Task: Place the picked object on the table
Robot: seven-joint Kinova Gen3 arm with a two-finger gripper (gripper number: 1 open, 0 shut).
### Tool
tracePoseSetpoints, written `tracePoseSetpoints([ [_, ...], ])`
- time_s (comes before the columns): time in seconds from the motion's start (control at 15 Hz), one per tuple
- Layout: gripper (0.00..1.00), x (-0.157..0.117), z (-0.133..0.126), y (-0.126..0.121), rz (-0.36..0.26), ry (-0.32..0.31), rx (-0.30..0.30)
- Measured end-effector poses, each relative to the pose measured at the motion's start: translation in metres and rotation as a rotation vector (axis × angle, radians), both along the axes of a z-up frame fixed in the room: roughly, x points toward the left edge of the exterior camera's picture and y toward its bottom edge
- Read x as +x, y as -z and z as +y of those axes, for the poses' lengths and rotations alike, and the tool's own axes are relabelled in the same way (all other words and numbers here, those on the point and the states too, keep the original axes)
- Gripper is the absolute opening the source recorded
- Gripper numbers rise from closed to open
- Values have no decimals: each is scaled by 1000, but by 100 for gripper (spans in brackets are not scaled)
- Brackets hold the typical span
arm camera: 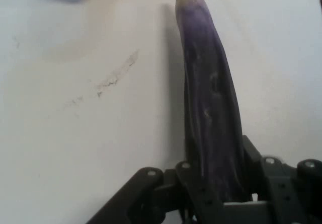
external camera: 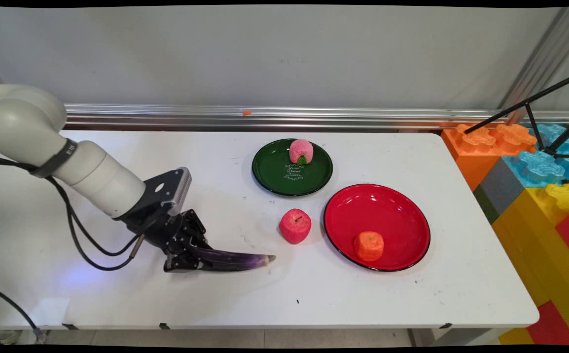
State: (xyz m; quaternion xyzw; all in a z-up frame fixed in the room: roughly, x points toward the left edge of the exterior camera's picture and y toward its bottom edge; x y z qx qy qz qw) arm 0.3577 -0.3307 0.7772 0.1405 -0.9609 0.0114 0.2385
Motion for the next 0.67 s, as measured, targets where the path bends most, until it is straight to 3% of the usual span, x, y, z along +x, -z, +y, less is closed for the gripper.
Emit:
tracePoseSetpoints([
  [0.33, 0, -1, -3, 9, 26, 20, -14],
  [0.4, 100, -1, -3, 10, 30, 26, -17],
  [0.67, 100, -2, -5, 15, 41, 38, -23],
])
